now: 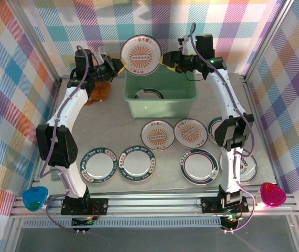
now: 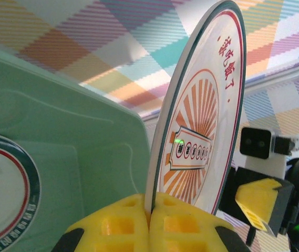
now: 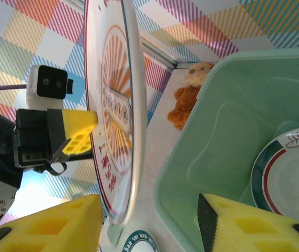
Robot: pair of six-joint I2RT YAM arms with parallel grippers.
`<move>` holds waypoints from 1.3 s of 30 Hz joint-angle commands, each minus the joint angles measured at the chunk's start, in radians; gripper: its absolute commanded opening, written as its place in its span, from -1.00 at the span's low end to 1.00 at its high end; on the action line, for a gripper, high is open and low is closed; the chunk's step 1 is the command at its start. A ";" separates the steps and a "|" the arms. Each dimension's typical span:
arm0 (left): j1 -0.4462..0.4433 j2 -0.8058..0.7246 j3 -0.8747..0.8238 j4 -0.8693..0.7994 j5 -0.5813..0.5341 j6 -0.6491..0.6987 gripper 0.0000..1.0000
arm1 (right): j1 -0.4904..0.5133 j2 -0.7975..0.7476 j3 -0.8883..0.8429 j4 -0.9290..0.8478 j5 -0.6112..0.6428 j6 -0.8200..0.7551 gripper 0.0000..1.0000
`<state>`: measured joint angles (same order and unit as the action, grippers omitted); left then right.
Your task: Place the plates into the plastic bin on the countertop
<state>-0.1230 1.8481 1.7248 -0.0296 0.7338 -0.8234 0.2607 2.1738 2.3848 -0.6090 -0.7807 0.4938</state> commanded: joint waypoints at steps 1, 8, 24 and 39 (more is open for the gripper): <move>-0.022 0.003 0.048 0.084 0.024 -0.022 -1.00 | 0.003 0.025 0.035 0.081 -0.028 0.037 0.02; -0.048 0.002 0.042 0.065 -0.013 -0.009 -1.00 | -0.006 0.046 0.030 0.149 0.006 0.092 -0.27; -0.080 -0.026 0.071 -0.100 -0.125 0.118 -1.00 | -0.008 0.054 0.011 0.136 0.038 0.092 -0.70; -0.093 -0.006 0.148 -0.291 -0.250 0.287 0.27 | -0.009 0.079 0.011 0.107 0.091 0.140 -1.00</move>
<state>-0.2081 1.8576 1.8339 -0.2501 0.5320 -0.6033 0.2554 2.2360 2.3852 -0.5179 -0.6964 0.5991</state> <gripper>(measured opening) 0.607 0.083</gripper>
